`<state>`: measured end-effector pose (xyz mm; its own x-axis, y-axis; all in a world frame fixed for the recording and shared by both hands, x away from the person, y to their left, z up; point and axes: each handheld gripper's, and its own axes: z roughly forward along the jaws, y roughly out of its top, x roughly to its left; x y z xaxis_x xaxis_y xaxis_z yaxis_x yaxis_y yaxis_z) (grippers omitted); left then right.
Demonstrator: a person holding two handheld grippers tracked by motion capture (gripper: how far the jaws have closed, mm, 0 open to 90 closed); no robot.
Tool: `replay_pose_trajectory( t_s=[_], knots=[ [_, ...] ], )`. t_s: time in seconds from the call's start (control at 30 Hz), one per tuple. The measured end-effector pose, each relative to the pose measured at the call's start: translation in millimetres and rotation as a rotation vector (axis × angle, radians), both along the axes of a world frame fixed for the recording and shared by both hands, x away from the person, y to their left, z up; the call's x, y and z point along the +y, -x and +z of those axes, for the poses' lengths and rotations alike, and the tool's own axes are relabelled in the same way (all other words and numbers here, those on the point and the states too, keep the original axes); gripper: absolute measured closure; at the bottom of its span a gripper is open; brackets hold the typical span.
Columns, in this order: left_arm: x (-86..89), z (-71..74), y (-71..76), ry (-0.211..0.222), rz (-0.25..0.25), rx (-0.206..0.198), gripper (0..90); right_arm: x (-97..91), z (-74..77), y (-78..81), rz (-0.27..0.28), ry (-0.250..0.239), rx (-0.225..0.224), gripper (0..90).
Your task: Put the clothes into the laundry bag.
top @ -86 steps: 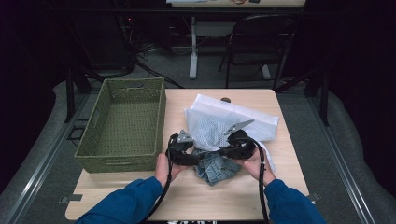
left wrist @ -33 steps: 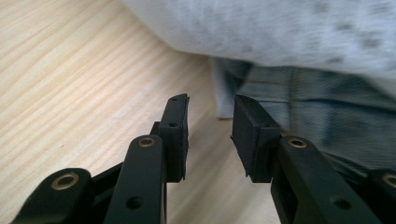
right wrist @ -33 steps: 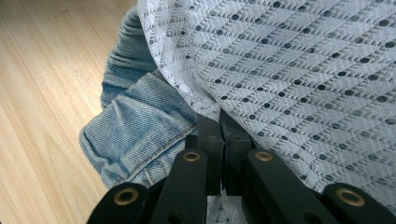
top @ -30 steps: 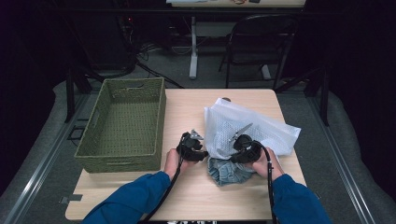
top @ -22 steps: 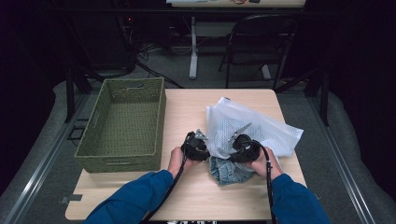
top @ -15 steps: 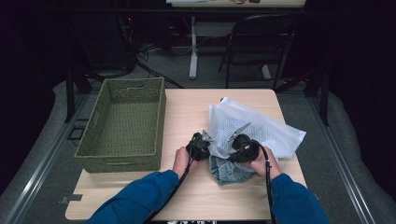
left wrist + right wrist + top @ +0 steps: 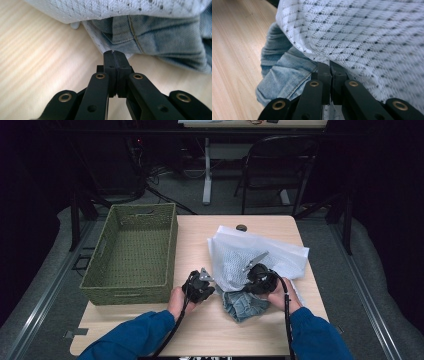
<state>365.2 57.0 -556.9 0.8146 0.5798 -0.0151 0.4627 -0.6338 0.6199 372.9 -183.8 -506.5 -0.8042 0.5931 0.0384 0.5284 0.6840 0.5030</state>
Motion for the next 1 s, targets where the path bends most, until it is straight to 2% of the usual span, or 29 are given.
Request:
replay_pose_trajectory(
  t_s=[0.1,0.17,0.23,0.3,0.33,0.37,0.4,0.47,0.53,0.57,0.6,0.63,0.73,0.87,0.9,1.0],
  knots=[
    [11.8,5.9,10.9,0.001,-0.004,0.008,89.7,2.3,4.6,5.3,0.014,-0.029,-0.017,89.0],
    [15.7,5.2,13.7,0.015,0.015,0.041,89.2,7.4,6.5,8.9,0.035,-0.036,-0.021,88.9],
    [12.6,0.6,14.3,0.015,0.017,0.043,88.4,15.1,10.0,14.9,0.058,-0.02,-0.045,88.7],
    [8.1,-6.7,11.8,0.02,0.027,0.074,87.6,21.5,15.1,21.5,0.077,-0.026,-0.06,88.5],
    [6.7,-9.5,11.1,0.024,0.031,0.069,87.5,23.9,16.5,23.7,0.095,-0.047,-0.052,88.5],
    [4.7,-10.9,10.7,0.017,0.029,0.06,87.6,27.7,15.4,26.1,0.125,-0.068,-0.018,88.4],
    [3.6,-10.4,10.0,0.007,0.017,0.049,88.0,33.3,11.5,27.8,0.153,-0.065,0.012,88.5],
    [3.7,-10.7,9.1,0.011,0.013,0.057,89.2,46.1,-4.5,25.4,0.185,0.015,0.022,88.8],
    [4.8,-9.8,9.8,0.009,0.006,0.065,89.7,54.8,-20.5,13.8,0.165,0.104,-0.018,89.3],
    [6.6,-9.0,10.5,0.001,-0.002,0.064,89.8,56.9,-24.1,7.2,0.142,0.13,-0.047,89.4],
    [8.7,-8.3,12.1,-0.009,-0.007,0.059,89.9,59.0,-24.5,2.4,0.11,0.152,-0.082,89.6],
    [11.8,-7.7,12.5,-0.009,-0.01,0.074,89.9,61.2,-23.3,-1.0,0.083,0.189,-0.141,89.6],
    [20.1,-6.7,12.7,-0.011,-0.015,0.092,89.9,62.3,-17.7,-13.0,0.009,0.204,-0.231,89.7],
    [24.6,-4.1,16.6,-0.021,-0.018,0.086,89.9,60.3,-12.8,-27.9,-0.056,0.248,-0.315,89.7],
    [25.3,-3.7,17.3,-0.024,-0.028,0.09,90.0,58.2,-10.8,-31.0,-0.091,0.256,-0.337,89.7],
    [29.6,-3.7,18.8,-0.035,-0.038,0.096,90.0,48.9,-6.3,-41.0,-0.162,0.25,-0.355,89.7]
  ],
)
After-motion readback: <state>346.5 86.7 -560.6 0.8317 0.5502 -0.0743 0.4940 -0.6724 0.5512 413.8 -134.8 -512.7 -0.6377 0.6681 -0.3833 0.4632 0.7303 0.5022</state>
